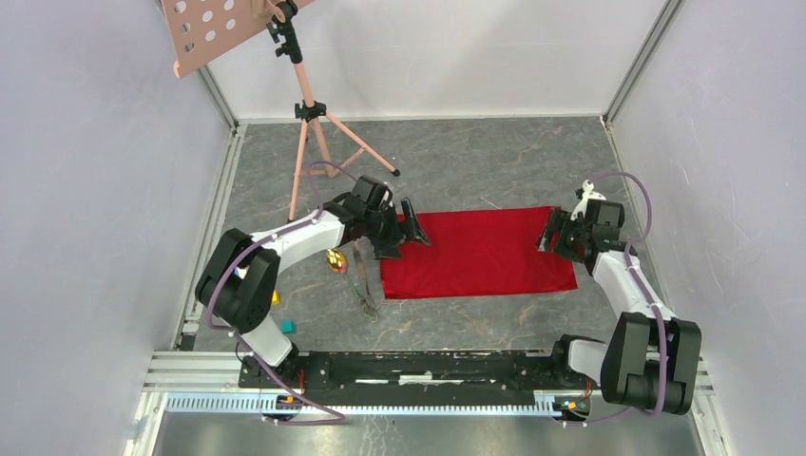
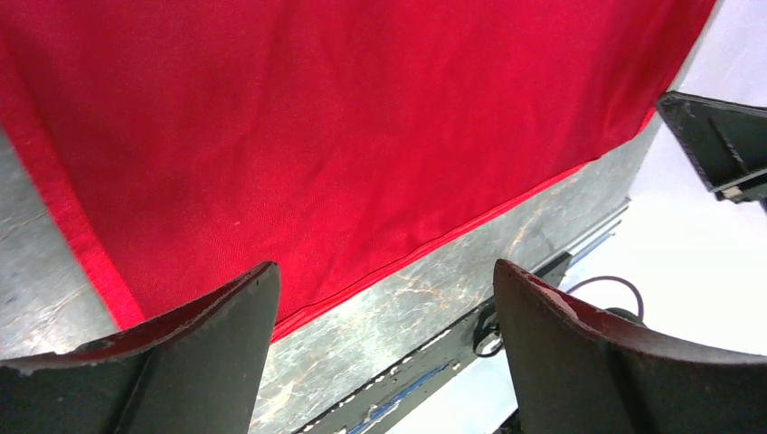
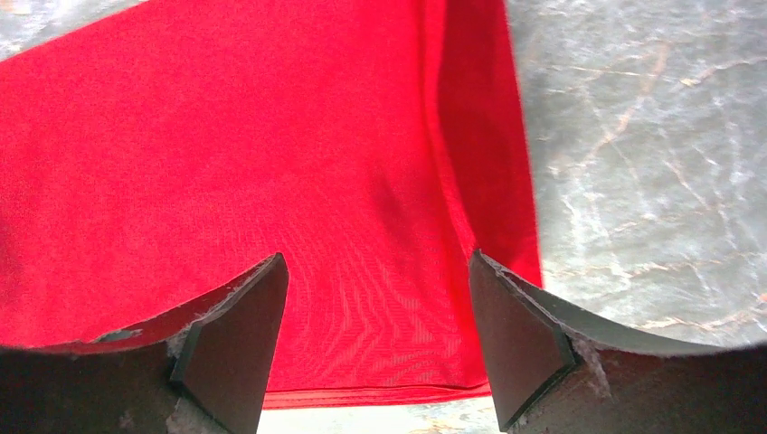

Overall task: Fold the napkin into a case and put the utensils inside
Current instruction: Fold the rectangle-folded napkin at the center of the board, then smooth out the rectangle-folded napkin at the center of the board.

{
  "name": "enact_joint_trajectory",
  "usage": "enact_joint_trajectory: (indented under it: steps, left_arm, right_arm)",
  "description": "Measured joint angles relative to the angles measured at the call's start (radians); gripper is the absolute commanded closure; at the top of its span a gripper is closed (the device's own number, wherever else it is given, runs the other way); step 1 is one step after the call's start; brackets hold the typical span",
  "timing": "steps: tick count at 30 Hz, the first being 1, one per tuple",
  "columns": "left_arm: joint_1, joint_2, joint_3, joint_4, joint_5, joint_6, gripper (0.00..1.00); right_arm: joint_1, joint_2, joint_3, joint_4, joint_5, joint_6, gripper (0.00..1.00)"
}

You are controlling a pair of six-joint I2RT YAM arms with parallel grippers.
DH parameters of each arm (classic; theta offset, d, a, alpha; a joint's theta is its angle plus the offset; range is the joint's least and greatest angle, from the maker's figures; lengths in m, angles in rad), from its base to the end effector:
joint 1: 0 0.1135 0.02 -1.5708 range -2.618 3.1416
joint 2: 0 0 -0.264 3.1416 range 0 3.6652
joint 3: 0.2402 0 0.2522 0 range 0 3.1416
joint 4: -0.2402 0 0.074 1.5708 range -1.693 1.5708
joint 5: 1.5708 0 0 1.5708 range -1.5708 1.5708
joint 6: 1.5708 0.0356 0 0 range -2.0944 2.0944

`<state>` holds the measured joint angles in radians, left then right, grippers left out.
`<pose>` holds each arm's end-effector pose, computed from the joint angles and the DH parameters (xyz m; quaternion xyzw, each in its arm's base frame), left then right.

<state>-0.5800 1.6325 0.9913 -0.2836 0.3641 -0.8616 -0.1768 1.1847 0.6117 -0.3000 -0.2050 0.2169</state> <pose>0.2716 -0.1931 0.1929 -0.0740 0.9315 -0.3350 0.1212 0.2266 -0.0331 0.1923 0.1485 0.9236 0.1030 0.3381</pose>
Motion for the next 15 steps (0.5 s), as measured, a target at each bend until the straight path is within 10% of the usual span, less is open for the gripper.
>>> enact_joint_trajectory:
  steps: [15]
  left_arm:
    - [0.032, 0.083, 0.131, -0.022, 0.094, -0.025, 0.06]
  right_arm:
    - [0.005, -0.028, -0.001, -0.074, 0.214, -0.019, 0.23]
